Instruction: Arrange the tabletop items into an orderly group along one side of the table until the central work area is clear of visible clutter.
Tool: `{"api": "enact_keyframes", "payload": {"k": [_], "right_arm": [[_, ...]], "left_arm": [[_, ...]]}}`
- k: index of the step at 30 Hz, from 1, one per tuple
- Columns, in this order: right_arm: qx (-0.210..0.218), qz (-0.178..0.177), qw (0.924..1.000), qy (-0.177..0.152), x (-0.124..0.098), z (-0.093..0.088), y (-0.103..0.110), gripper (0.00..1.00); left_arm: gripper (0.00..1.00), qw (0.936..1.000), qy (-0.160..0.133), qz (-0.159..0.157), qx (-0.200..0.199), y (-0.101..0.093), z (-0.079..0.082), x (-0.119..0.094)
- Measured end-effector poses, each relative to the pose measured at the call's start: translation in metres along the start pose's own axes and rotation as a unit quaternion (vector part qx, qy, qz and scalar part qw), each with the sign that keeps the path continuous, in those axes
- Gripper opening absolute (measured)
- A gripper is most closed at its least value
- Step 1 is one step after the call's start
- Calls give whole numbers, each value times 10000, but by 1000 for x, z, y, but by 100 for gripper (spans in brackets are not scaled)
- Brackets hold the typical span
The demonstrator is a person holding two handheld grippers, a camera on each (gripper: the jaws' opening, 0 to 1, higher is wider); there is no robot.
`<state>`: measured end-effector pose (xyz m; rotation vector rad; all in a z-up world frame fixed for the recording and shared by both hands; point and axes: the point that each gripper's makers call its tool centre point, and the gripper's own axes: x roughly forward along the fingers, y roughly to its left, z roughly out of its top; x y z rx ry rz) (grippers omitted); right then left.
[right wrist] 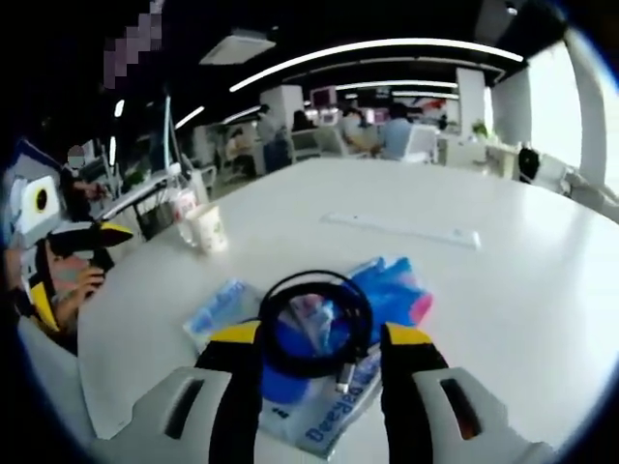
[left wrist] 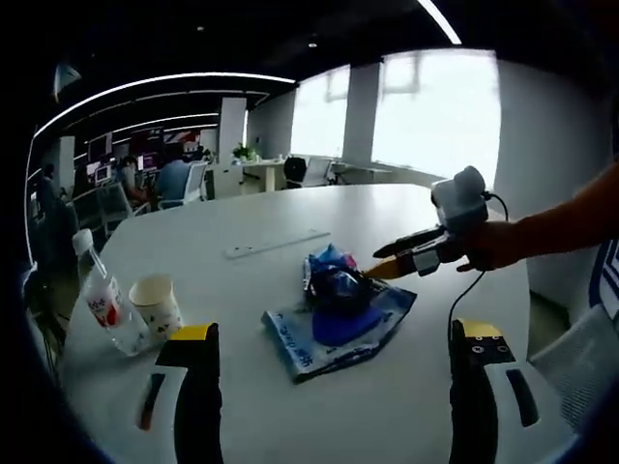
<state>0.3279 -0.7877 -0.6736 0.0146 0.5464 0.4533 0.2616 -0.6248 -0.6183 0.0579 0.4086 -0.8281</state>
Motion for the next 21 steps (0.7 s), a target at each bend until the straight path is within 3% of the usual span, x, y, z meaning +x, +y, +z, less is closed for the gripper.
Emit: {"api": "enact_keyframes", "payload": {"k": [13,21], "right_arm": [[249,-94,9996,-8,0,-9,-4,43],[454,-156,9988,-84,2,-12,-5,43]], "left_arm": [[100,9993,123,-321,-137,-19,-4,34],[100,9986,199,-430,-255,-20,-5,53]]}}
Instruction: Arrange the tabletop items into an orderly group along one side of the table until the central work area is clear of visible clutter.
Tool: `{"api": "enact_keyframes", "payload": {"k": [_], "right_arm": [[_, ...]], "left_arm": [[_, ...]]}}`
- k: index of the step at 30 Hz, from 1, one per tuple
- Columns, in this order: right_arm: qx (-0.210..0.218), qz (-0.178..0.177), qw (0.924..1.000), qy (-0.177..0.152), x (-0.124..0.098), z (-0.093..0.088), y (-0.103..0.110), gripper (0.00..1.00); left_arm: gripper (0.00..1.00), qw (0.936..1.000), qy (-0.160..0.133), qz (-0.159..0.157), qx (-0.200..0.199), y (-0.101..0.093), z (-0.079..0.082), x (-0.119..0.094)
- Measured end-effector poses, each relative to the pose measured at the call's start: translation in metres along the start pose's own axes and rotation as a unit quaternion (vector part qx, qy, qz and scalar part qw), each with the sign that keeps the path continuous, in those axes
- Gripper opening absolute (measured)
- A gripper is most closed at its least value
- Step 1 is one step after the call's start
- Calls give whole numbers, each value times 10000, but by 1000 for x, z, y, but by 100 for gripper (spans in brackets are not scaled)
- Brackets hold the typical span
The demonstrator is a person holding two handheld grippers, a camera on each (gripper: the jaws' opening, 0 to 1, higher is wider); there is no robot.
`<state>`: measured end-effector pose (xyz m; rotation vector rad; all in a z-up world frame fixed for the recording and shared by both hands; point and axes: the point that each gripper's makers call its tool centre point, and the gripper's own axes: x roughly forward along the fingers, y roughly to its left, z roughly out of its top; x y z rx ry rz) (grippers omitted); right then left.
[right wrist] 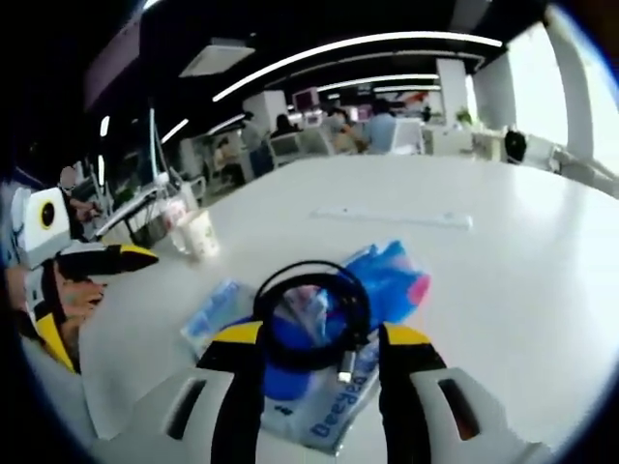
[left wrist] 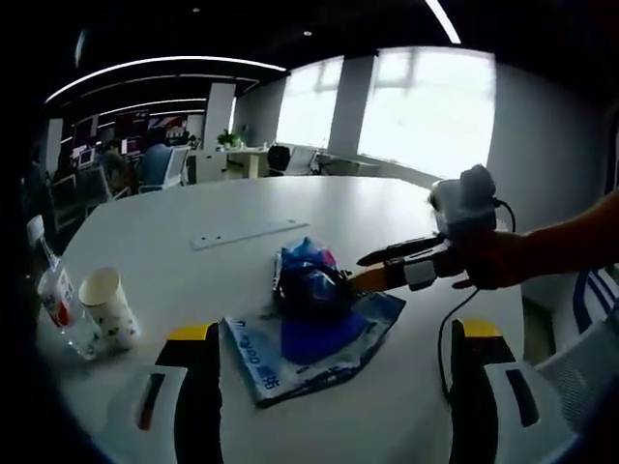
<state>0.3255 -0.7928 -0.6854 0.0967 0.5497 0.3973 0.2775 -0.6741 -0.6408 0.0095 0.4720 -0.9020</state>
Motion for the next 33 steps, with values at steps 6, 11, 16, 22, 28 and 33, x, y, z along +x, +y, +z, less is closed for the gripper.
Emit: {"api": "enact_keyframes", "payload": {"k": [6,11,16,22,28,33], "right_arm": [[136,-72,9999,-40,1,-1,-4,43],[172,-122,9998,-56,0,-1,-8,43],[185,-133,9997,-54,1,-1,-10,42],[237,-141,9996,-70,3,-1,-11,41],[280,-134,9995,-95,7,2,-10,41],[294,-131,9994,-100,10,3,-13,41]], "left_arm": [[100,10000,3,-37,-47,3,5,15],[100,9999,81,-61,71,4,5,27],[100,9997,219,-117,74,4,-3,39],[100,9997,184,-86,-118,8,-1,49],[100,9994,228,-101,-228,11,-3,58],[100,9993,320,-125,-156,8,-5,65]]}}
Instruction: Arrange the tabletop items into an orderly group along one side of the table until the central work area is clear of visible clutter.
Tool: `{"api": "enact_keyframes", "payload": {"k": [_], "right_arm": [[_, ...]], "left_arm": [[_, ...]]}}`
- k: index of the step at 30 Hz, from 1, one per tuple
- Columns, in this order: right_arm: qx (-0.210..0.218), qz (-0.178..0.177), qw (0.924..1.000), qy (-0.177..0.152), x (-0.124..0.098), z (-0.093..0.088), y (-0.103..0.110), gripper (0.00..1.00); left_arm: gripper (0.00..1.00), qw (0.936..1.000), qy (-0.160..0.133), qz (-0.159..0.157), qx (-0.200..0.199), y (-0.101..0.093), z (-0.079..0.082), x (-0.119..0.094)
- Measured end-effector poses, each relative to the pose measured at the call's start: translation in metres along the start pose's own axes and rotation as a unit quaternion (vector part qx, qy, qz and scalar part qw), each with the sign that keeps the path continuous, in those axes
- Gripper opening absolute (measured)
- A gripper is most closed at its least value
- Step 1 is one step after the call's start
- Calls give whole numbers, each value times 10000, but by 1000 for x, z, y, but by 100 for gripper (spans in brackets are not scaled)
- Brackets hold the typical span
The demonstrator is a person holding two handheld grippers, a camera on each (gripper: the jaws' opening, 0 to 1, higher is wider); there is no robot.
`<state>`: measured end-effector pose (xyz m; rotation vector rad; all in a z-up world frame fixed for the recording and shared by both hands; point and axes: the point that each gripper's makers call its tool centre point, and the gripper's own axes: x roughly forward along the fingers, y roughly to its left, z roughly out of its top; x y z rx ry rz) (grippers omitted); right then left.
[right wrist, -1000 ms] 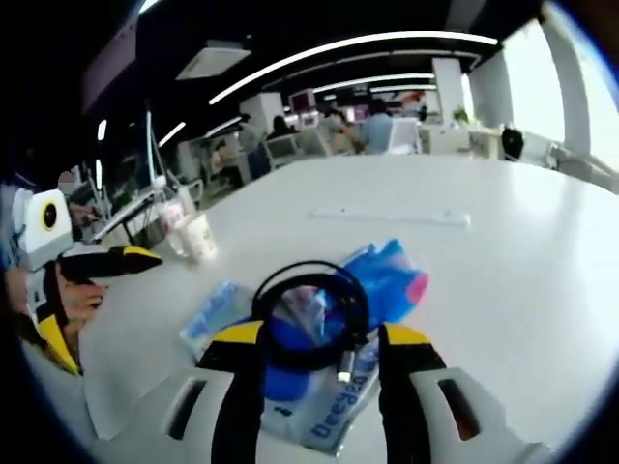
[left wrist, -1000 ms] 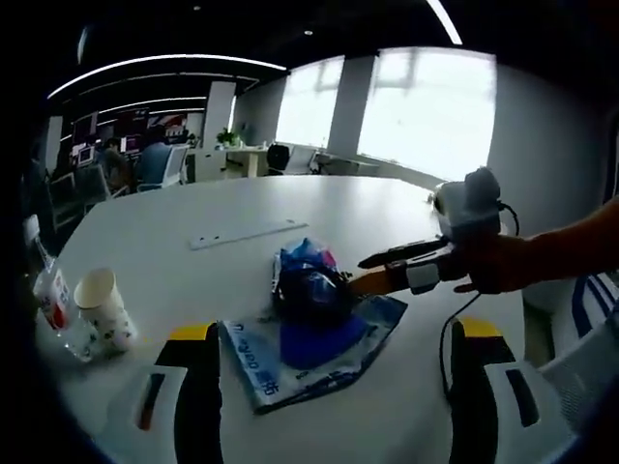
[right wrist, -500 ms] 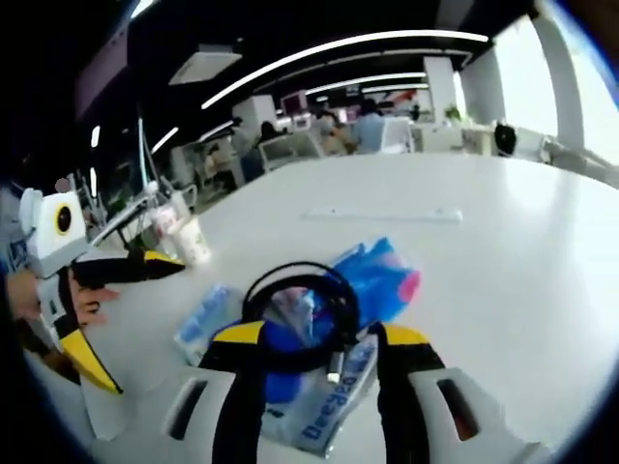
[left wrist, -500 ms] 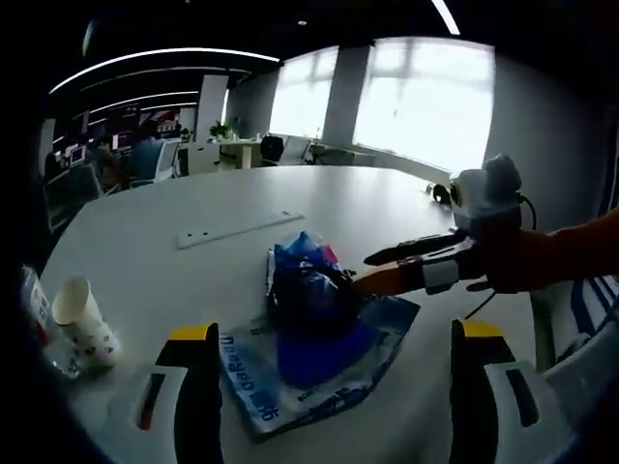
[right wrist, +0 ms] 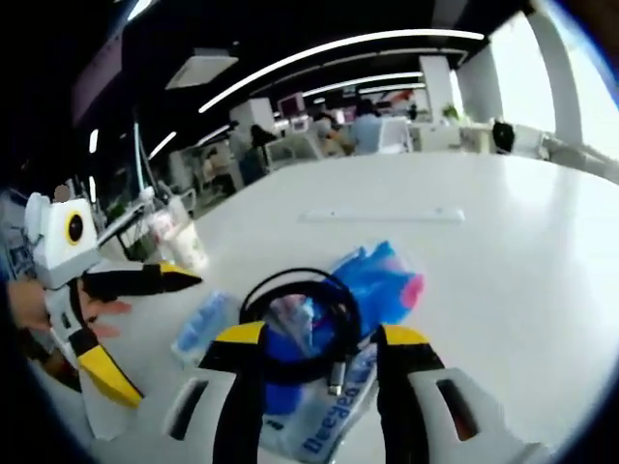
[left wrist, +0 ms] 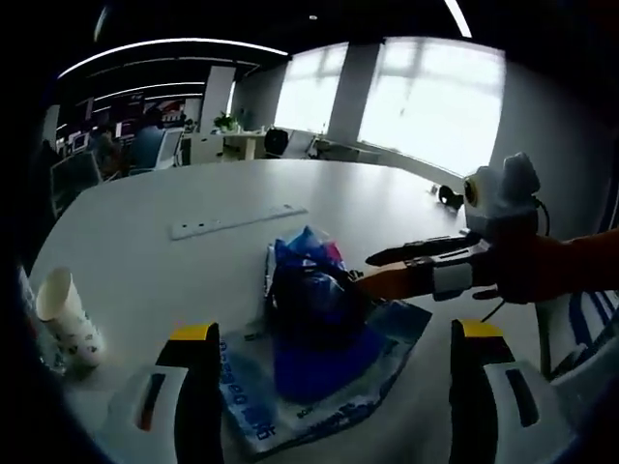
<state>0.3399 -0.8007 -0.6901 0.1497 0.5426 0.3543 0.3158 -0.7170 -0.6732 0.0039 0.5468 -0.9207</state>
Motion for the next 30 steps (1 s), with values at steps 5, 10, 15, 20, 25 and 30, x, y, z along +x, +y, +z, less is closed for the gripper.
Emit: {"api": "enact_keyframes", "payload": {"k": [5,10,15,20,25,30], "right_arm": [[17,-16,10000,18,3,0,-3,41],[34,0,10000,27,7,1,-3,41],[28,24,10000,40,12,2,-3,41],[28,40,10000,50,15,3,-3,41],[35,56,9999,114,19,-1,-3,41],[36,61,9999,156,23,-4,-4,41]], "left_arm": [[100,10000,20,-24,-72,0,1,8],[100,9999,55,-33,-133,0,1,16],[100,9998,76,-18,-192,1,2,20],[100,9995,47,-2,-316,4,4,23],[100,9990,74,-57,-440,4,3,29],[99,9986,118,-85,-516,3,-1,34]]}}
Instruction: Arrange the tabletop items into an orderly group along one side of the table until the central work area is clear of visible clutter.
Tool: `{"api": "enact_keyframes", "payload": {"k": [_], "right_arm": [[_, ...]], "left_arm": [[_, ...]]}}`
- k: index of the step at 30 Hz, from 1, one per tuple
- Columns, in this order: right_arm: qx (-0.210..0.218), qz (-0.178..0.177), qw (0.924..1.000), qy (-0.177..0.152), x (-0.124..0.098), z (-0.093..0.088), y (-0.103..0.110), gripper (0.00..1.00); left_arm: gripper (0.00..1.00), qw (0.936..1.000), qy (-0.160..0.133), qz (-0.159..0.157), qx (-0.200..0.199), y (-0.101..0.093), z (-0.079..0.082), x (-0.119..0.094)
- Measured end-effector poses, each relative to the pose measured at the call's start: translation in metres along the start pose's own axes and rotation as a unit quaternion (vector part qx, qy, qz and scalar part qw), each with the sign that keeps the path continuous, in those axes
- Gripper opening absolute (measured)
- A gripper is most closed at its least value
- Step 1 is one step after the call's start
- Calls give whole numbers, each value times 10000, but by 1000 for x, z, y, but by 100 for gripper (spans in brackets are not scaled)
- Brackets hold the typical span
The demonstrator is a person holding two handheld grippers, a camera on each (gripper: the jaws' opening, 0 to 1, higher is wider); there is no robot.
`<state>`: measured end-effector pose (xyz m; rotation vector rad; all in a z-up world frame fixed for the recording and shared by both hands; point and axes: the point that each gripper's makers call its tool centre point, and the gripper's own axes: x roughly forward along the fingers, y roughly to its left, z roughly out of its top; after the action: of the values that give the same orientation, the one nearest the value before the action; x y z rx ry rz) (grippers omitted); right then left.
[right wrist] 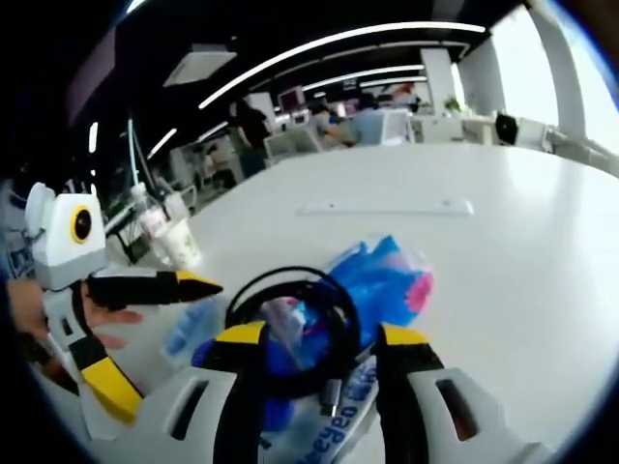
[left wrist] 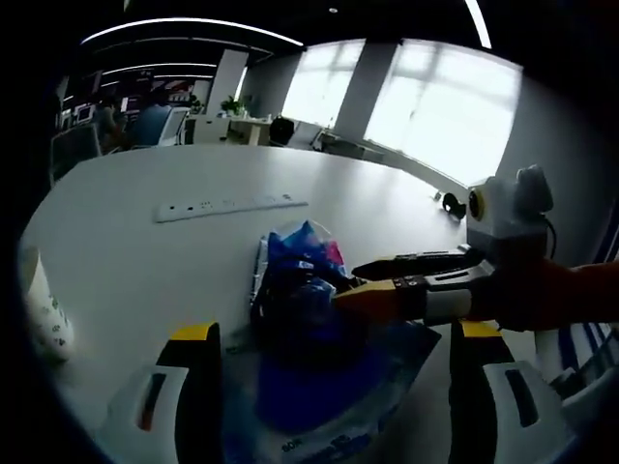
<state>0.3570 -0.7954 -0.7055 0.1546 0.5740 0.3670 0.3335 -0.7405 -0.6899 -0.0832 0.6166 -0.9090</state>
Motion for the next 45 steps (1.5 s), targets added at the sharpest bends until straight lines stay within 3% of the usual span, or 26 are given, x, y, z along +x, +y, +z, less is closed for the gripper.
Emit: {"api": "enact_keyframes", "payload": {"k": [12,30,39,45], "right_arm": [[-39,0,10000,50,3,1,-4,34],[-16,61,9999,113,11,2,-7,34],[113,64,9999,-103,4,12,-9,33],[122,-5,9999,-35,6,11,-14,33]], "left_arm": [[98,9999,48,-73,-89,-4,-3,9],[93,9988,28,100,-476,10,-5,13],[93,9976,-83,143,-674,12,-1,12],[88,9968,-59,165,-774,14,-2,13]]}}
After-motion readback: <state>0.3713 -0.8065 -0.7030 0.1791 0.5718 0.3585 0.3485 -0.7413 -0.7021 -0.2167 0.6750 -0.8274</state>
